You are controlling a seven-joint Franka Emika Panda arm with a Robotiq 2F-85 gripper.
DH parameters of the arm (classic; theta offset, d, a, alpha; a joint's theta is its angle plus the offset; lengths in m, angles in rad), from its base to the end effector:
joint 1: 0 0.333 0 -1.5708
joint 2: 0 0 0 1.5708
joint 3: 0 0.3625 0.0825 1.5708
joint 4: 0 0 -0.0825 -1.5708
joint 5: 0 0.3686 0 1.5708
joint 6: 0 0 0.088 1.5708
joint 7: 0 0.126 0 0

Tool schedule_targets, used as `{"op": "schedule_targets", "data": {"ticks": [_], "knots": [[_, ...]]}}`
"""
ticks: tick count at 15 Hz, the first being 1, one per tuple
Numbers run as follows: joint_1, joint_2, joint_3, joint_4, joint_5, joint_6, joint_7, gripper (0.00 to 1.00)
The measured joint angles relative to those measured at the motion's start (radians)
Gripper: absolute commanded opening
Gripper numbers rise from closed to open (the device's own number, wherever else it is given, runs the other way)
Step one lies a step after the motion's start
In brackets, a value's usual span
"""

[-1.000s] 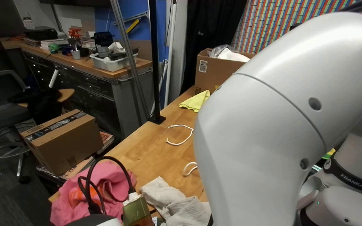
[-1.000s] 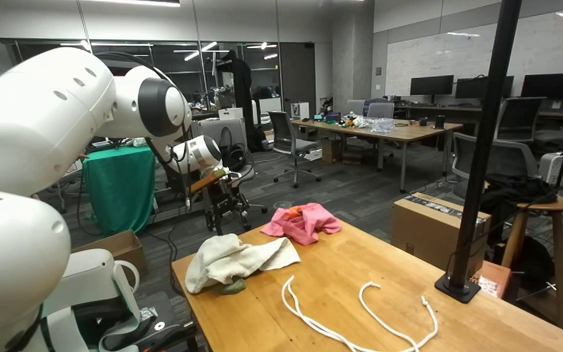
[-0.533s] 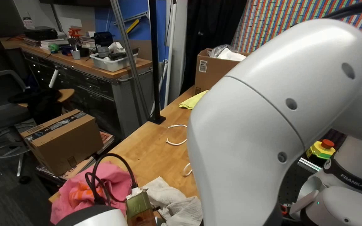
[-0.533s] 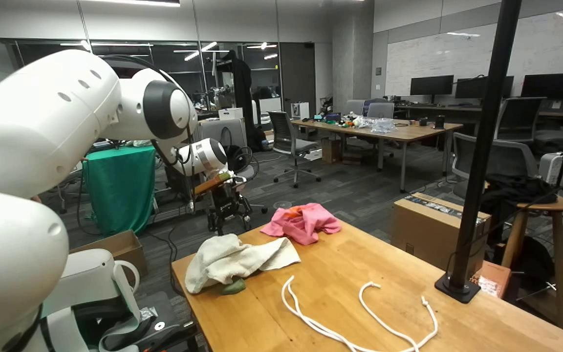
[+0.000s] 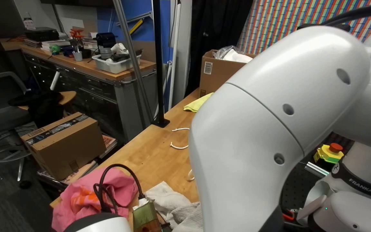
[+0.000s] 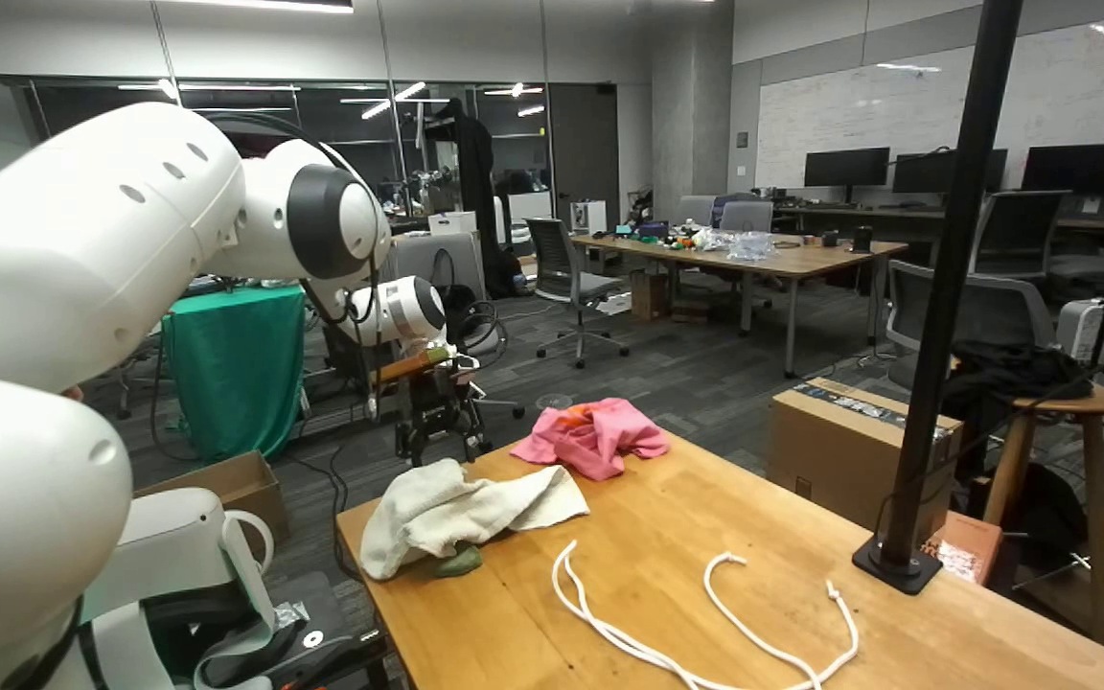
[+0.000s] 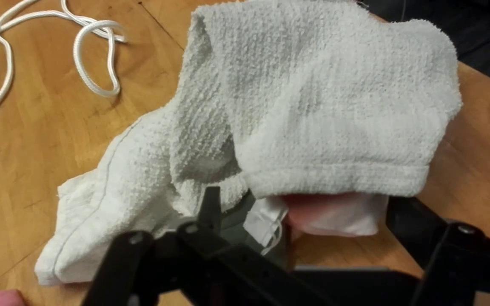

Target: Move the peach shirt to the right, move the pink shirt to the left, move the white towel to the left, move the yellow towel to the right, move the thick white rope forwards, move the radish backwards

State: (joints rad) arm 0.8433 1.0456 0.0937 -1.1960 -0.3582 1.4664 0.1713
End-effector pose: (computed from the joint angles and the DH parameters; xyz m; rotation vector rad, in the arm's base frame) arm 0.4490 0.5055 0.1321 2.2170 1.0163 -0.6632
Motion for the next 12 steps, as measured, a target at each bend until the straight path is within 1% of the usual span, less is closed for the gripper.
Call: {"op": "schedule_targets", "data": {"ticks": [4,12], "knots": [[-0.002,0.011,0.019,0.01,0.036,-0.008,-0.024,1.0],[-0.002,0.06,0.032,0.049,0.049,-0.01,-0.085,1.0]]}}
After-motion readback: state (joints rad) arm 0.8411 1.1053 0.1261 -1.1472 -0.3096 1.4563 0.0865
